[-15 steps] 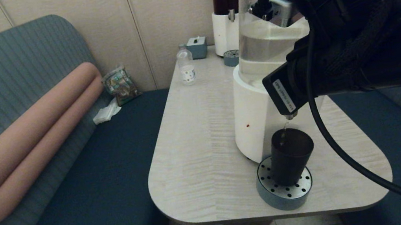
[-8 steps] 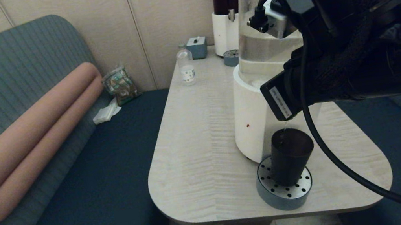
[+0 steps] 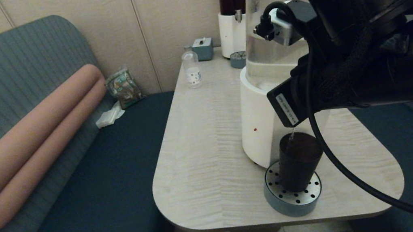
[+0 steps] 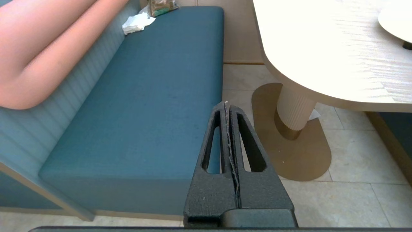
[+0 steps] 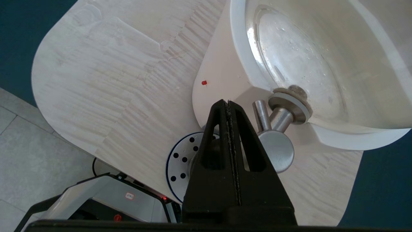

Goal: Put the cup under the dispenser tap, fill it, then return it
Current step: Turn off the faucet

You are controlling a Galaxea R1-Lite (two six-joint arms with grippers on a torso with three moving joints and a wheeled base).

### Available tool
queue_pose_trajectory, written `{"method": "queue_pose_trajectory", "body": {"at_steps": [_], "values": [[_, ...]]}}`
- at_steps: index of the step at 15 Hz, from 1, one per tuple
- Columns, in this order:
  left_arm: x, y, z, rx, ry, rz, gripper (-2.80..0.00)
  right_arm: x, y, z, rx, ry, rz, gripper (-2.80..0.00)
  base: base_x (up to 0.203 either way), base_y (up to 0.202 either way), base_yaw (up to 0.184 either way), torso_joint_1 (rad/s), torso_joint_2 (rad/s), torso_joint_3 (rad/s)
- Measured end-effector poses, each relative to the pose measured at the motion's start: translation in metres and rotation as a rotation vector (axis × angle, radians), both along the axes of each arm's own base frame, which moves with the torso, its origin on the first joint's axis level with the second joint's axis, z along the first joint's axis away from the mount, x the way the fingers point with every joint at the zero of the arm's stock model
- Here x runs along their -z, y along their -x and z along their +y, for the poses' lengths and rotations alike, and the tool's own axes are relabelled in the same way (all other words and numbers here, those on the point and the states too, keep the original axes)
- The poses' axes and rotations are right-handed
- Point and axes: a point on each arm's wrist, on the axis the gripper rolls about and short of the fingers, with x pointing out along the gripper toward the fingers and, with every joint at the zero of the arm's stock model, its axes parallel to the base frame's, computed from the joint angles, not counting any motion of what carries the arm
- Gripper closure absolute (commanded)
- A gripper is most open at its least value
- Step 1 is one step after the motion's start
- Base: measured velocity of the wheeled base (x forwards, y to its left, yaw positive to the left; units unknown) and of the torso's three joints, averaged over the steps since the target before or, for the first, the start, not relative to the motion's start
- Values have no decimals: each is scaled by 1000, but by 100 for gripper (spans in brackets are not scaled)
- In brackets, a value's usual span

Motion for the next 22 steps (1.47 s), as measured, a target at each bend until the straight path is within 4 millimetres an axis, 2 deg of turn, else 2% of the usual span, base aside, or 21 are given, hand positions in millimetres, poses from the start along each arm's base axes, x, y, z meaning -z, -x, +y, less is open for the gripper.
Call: {"method": "queue_pose_trajectory", "body": {"at_steps": [10, 22], "values": [[0, 0, 0, -1, 0, 0, 0, 2, -7, -4, 34, 7, -3, 0, 0, 0, 0, 0, 0, 0], [0, 0, 0, -1, 0, 0, 0, 10, -13, 1, 63, 42, -1, 0, 0, 0, 0, 0, 0, 0]]}}
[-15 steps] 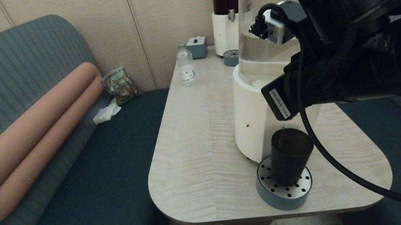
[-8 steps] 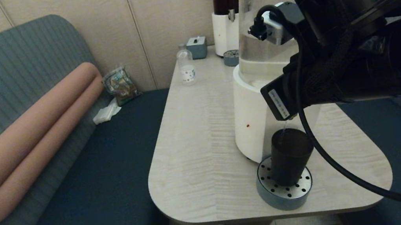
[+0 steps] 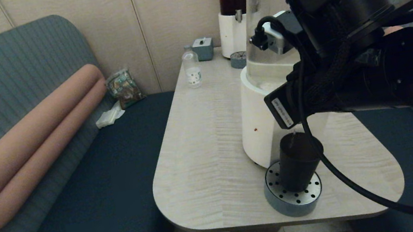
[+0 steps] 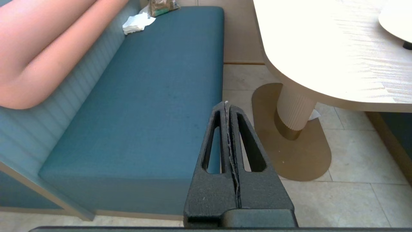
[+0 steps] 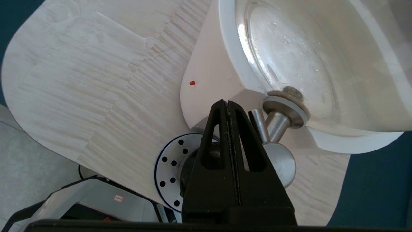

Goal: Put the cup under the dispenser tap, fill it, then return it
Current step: Turn off the faucet

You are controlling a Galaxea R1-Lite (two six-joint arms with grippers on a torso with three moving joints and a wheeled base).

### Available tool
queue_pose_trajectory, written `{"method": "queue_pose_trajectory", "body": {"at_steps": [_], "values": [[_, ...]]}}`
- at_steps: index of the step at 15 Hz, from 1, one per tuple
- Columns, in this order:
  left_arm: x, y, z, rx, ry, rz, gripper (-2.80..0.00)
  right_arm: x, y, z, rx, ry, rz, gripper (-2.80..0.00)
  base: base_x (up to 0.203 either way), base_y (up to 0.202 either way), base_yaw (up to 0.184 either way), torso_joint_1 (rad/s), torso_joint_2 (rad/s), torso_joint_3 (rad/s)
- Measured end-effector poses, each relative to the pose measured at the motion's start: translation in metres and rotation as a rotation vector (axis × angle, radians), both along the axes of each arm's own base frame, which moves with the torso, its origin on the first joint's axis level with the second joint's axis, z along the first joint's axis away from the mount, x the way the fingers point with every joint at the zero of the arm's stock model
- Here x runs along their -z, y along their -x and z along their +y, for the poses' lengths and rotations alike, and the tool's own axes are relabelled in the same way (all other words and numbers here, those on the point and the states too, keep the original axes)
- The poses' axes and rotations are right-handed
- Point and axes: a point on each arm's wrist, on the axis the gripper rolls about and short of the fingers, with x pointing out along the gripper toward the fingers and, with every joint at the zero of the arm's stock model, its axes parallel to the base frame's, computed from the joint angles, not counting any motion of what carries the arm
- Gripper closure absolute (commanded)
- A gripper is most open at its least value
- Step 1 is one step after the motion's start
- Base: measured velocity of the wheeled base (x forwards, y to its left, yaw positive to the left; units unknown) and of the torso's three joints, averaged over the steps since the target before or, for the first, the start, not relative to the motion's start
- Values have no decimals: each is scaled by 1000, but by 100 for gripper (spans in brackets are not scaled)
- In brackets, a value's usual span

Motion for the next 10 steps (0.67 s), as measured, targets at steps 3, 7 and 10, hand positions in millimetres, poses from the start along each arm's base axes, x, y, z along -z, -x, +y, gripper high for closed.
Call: {"method": "queue_pose_trajectory", "body": {"at_steps": [3, 7, 10], "values": [[0, 0, 0, 0, 0, -1, 0, -1, -2, -2, 20, 5, -8, 0, 0, 0, 0, 0, 0, 0], [0, 0, 0, 0, 0, -1, 0, -2, -4, -4, 32, 5, -12, 0, 0, 0, 0, 0, 0, 0], [0, 0, 0, 0, 0, 0, 0, -2, -5, -4, 41, 8, -16, 0, 0, 0, 0, 0, 0, 0]]}}
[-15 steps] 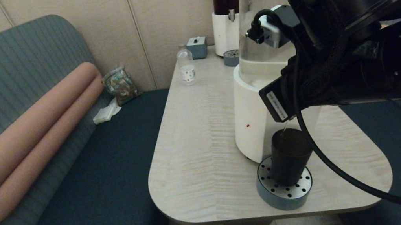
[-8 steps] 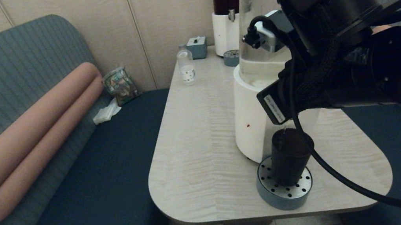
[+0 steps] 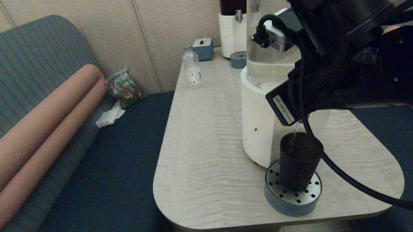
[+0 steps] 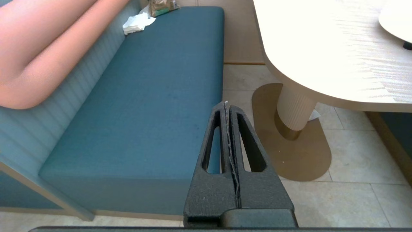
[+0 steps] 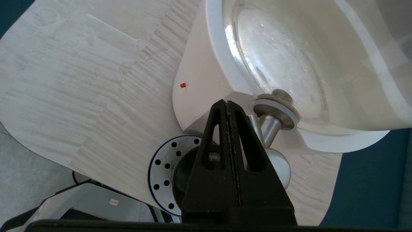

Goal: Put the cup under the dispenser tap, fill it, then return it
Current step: Turn off the faucet

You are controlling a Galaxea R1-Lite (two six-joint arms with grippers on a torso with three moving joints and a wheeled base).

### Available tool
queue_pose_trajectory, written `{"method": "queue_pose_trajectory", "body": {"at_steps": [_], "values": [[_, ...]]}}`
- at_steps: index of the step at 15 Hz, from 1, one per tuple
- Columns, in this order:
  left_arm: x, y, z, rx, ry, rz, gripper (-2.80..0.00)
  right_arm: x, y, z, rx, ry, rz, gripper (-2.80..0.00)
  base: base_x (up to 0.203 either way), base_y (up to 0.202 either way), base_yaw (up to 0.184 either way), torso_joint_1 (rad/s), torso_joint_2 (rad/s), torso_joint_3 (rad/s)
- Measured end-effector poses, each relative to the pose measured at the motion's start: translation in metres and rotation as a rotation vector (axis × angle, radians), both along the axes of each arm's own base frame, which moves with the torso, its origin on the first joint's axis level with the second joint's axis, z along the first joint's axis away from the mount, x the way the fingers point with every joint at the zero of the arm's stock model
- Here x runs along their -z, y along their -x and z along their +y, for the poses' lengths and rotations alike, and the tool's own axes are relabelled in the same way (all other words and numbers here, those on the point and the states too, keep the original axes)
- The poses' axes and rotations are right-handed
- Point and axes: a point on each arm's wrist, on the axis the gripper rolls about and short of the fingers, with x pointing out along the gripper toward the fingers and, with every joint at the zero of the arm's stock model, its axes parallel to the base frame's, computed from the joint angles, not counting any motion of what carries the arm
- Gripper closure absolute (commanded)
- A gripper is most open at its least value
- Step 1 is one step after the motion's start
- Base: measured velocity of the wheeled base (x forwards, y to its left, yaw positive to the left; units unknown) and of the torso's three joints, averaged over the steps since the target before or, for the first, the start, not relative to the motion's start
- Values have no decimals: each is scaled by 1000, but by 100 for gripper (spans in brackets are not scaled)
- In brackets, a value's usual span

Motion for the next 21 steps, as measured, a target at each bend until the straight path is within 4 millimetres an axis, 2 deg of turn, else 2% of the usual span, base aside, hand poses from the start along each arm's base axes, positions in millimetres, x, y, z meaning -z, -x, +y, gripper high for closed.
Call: {"method": "queue_pose_trajectory", "body": {"at_steps": [21], "values": [[0, 0, 0, 0, 0, 0, 0, -1, -7, -8, 73, 15, -19, 0, 0, 0, 0, 0, 0, 0]]}}
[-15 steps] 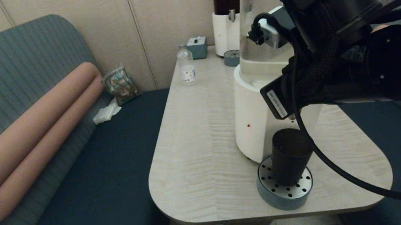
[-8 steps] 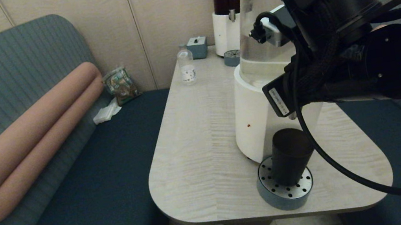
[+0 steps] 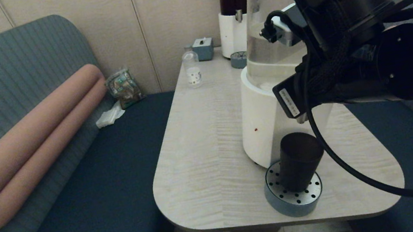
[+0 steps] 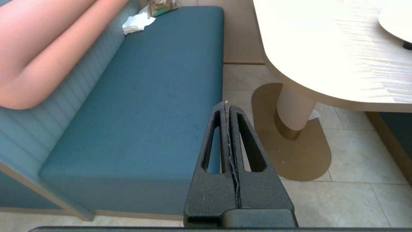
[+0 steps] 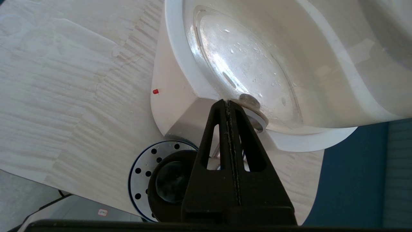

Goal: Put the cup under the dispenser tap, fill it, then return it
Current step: Turn off the faucet

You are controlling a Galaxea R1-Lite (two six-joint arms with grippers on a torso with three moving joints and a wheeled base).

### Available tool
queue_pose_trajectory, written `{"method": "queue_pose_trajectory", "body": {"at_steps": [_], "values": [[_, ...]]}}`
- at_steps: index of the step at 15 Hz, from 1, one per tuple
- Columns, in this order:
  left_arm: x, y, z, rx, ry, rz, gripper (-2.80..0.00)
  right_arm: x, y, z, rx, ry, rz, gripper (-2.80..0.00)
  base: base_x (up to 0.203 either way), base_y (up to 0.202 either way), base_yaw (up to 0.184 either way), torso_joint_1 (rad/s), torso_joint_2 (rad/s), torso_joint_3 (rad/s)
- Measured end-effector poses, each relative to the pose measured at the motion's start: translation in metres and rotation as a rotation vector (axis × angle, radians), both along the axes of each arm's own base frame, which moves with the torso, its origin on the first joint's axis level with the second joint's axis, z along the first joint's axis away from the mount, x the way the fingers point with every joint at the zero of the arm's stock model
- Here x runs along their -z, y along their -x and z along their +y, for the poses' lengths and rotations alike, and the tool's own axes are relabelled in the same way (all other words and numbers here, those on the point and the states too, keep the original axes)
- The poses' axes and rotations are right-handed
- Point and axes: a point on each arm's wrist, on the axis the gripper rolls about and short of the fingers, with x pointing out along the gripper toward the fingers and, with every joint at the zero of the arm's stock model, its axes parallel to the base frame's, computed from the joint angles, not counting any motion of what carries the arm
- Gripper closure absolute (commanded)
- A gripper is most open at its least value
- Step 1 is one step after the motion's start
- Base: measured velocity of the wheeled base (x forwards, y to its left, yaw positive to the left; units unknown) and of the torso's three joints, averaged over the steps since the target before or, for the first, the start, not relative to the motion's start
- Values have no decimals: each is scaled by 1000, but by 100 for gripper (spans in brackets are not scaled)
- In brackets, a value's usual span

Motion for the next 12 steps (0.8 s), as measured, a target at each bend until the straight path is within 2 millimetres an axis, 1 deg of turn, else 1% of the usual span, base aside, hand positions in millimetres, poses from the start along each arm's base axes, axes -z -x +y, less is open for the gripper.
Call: {"method": "queue_pose_trajectory", "body": {"at_steps": [3, 8, 12], "values": [[0, 0, 0, 0, 0, 0, 0, 0, 1, 1, -16, -12, -8, 0, 0, 0, 0, 0, 0, 0], [0, 0, 0, 0, 0, 0, 0, -7, 10, 15, -123, -74, -85, 0, 0, 0, 0, 0, 0, 0], [0, 0, 0, 0, 0, 0, 0, -11, 15, 16, -141, -87, -97, 0, 0, 0, 0, 0, 0, 0]]}}
